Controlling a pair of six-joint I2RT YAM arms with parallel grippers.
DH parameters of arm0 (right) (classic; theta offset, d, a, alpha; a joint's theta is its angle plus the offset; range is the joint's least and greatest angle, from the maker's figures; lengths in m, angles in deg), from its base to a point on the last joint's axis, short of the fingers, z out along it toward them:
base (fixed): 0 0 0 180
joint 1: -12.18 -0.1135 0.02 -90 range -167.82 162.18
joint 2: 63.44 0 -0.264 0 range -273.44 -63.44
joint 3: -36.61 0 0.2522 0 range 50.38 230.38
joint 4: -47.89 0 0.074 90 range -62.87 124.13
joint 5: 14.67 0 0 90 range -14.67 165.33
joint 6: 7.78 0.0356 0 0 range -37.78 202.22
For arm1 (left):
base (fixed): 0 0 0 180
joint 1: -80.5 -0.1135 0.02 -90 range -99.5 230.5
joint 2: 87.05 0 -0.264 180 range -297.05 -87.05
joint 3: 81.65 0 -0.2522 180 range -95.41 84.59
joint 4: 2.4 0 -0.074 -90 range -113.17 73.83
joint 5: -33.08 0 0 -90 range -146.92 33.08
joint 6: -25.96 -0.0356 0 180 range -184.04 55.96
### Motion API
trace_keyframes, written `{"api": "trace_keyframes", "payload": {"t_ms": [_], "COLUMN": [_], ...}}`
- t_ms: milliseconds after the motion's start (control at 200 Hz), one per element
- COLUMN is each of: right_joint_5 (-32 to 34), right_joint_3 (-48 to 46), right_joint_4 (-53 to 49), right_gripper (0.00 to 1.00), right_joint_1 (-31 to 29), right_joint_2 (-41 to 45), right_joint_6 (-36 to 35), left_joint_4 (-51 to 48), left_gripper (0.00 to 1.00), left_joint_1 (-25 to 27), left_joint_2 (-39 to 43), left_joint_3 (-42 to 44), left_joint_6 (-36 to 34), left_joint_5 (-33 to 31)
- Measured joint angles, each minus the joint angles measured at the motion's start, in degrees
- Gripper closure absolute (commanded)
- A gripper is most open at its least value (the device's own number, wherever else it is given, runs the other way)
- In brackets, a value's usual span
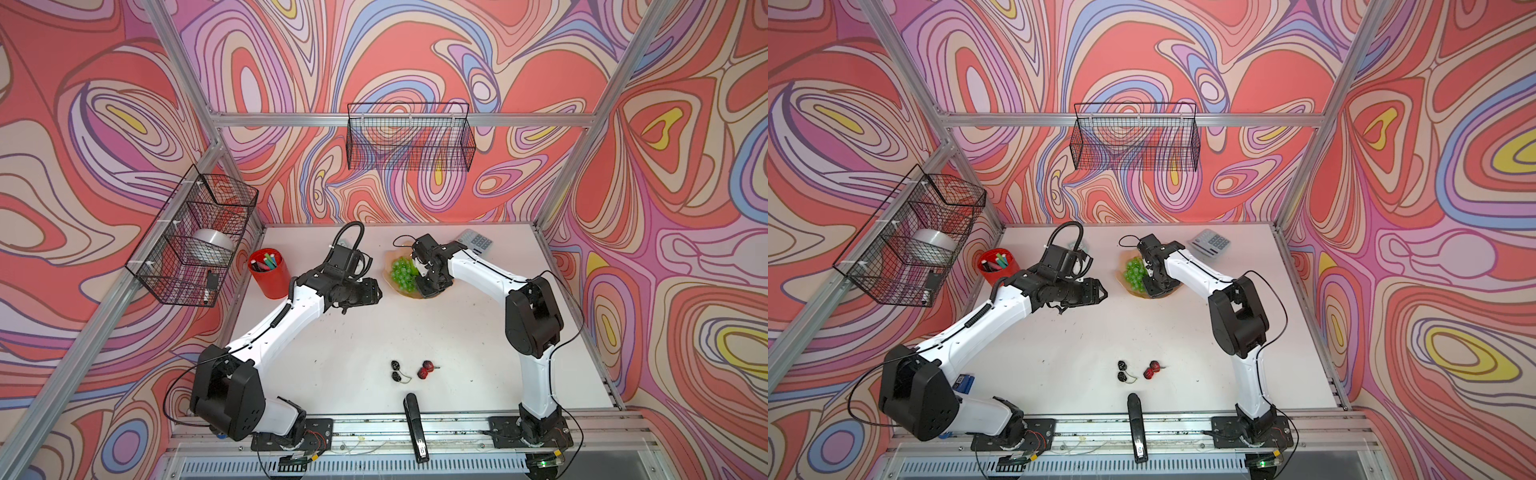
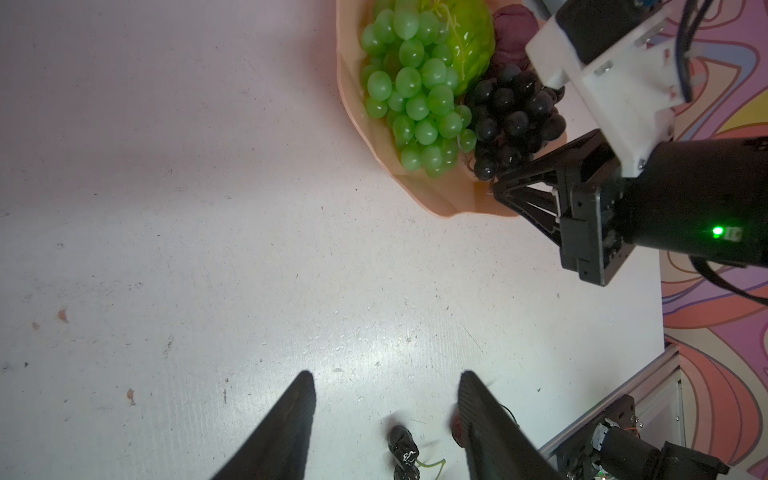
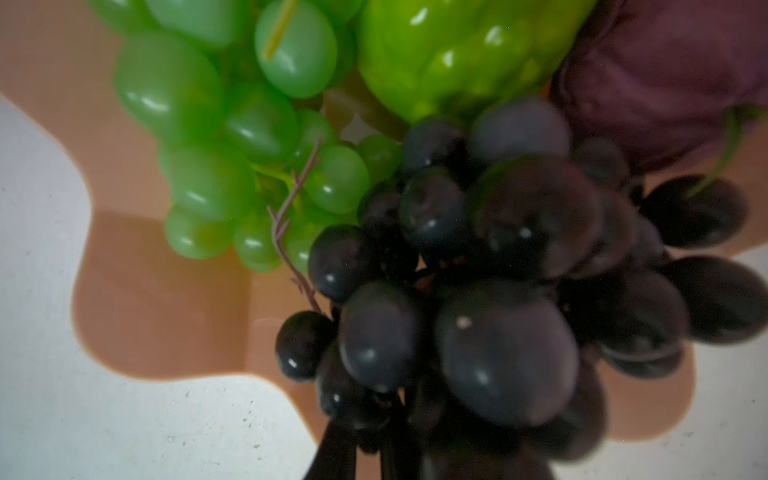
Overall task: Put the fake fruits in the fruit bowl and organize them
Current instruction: 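Raise the right gripper from the bowl while the left gripper moves toward the cherries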
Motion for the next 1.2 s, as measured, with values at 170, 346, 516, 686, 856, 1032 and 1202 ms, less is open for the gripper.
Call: {"api": "trace_keyframes", "payload": {"t_ms": [170,346,516,686,856,1032,1202], "right_joint_5": [-0.1,-2.2,-3.7,-2.5,-0.4,0.6,-0.1], "right_joint_3": [1.0,3.1,5.8,8.9,8.9,7.5,2.4], "right_joint_4": [-0.3,-0.7,-3.7,-5.4,-3.7,-0.2,2.8], "right_gripper": [0.66,0.54,0.63,0.77,0.86,0.90,0.91], "right_joint_1": [0.0,0.0,0.0,0.0,0.0,0.4,1.9], "right_joint_2": [0.0,0.2,2.2,4.7,5.2,3.3,2.7], "right_joint_6": [0.5,1.1,1.6,1.5,1.2,0.8,0.9], "left_joint_4": [0.0,0.0,0.0,0.0,-0.4,-1.6,-3.1], "left_gripper": [0.41,0.41,0.41,0.41,0.46,0.46,0.46], "left_joint_1": [0.0,0.0,0.0,0.0,0.0,0.0,0.0], "left_joint_2": [0.0,0.0,0.0,0.0,0.1,0.1,0.1], "left_joint_3": [0.0,0.0,0.0,0.0,0.0,0.0,0.0], "left_joint_6": [0.0,0.0,0.0,0.0,0.0,-0.6,-0.9], "left_joint_5": [0.0,0.0,0.0,0.0,0.0,0.0,0.0]}}
